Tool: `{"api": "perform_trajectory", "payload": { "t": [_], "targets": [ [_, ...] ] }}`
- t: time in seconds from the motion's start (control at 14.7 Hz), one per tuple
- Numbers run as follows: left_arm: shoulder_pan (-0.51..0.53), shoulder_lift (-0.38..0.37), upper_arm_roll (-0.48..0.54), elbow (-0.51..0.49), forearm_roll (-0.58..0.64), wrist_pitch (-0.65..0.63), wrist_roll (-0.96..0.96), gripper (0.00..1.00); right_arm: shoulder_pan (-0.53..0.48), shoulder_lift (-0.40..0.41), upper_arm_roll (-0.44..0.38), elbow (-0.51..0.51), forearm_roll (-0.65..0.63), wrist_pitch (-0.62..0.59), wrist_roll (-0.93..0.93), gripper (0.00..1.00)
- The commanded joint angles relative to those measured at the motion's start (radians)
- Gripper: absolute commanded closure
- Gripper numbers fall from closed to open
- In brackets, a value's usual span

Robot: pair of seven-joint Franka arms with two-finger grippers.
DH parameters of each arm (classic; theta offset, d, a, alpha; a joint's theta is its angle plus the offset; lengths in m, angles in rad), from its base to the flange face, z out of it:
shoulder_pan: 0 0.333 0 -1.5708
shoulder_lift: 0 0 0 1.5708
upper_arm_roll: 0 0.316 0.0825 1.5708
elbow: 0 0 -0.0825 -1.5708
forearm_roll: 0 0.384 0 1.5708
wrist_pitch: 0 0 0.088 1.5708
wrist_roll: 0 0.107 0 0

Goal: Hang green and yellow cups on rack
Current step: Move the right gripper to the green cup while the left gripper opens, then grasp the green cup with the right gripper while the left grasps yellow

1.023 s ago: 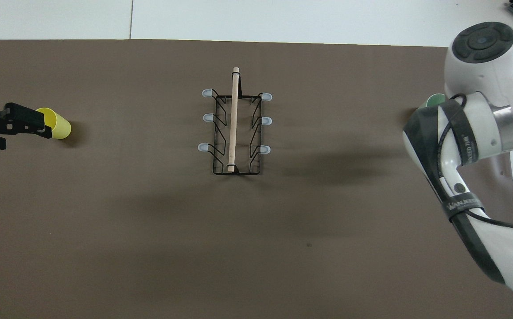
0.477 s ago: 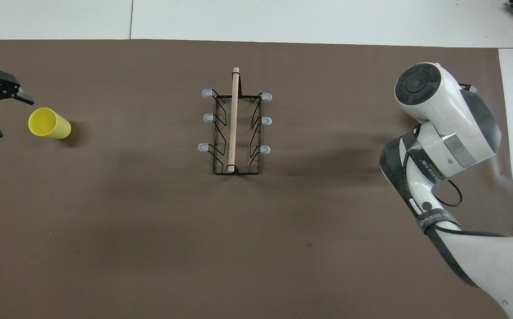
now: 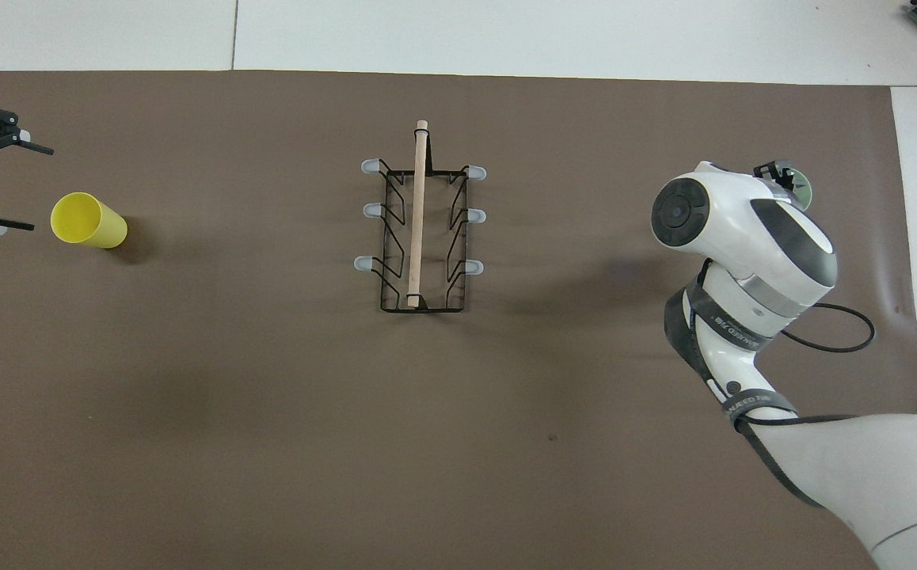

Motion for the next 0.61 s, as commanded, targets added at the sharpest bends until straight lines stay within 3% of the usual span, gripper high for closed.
{"api": "perform_trajectory", "payload": {
  "t": [0.0, 0.34, 0.55],
  "targets": [
    [0.065, 0.115, 0.012, 0.093, -0.089, 0.002, -0.116, 0.01, 0.006, 0.072, 0.001, 0.054, -0.056, -0.007, 0.040, 0.00],
    [0.151, 0.216, 0.004, 0.102, -0.132, 0.095, -0.146, 0.00, 0.020, 0.131, 0.001, 0.090, -0.126, 0.005, 0.102, 0.00],
    [0.171, 0.229, 0.009, 0.069, -0.198, 0.149, -0.189, 0.00, 0.019, 0.144, 0.001, 0.089, -0.167, 0.076, 0.111, 0.00]
  ]
}}
